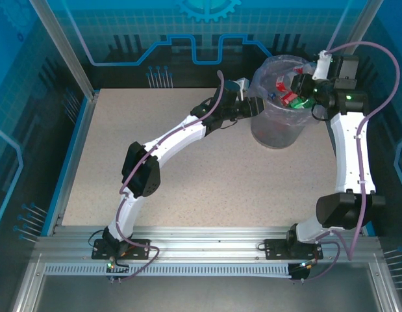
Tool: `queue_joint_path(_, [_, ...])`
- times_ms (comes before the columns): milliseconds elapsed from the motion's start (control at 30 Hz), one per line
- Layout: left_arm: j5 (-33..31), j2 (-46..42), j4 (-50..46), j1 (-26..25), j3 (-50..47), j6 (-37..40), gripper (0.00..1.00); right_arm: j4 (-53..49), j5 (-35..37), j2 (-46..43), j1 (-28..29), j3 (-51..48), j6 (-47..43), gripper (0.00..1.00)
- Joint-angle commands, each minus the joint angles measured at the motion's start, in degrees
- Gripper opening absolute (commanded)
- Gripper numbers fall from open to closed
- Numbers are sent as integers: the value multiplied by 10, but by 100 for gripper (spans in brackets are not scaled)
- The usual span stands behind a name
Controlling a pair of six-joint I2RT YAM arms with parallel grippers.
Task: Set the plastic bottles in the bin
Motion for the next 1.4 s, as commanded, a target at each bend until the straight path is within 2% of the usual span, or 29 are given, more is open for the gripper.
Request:
queue_joint_path(0, [-10, 8, -5, 5, -2, 15, 48, -15, -27, -1, -28, -20, 27, 34])
queue_joint_path(400, [-7, 9, 0, 5, 0, 11, 48, -79, -34, 20, -38, -28, 10, 37])
queue_joint_path(667, [-4, 7, 0, 5, -1, 10, 48, -82, -47, -2, -29, -62, 1, 39])
queue_joint_path(733, [-4, 7, 2, 5, -2, 9, 48, -87, -64, 0, -21, -50, 1, 43])
queue_joint_path(867, [-5, 3, 3, 6, -4, 9, 48, -122, -73, 10, -3, -7, -11, 62])
queue_joint_path(967, [-8, -3, 3, 5, -10, 12, 48, -158, -53, 3, -3, 39, -21, 69])
queue_joint_path(1167, [-10, -22, 6, 6, -22, 19, 51, -223, 15, -31, -35, 114, -34, 73])
queue_joint_path(1367, [-21, -60, 12, 10, -47, 51, 62, -177, -5, -108, -51, 49, -56, 74])
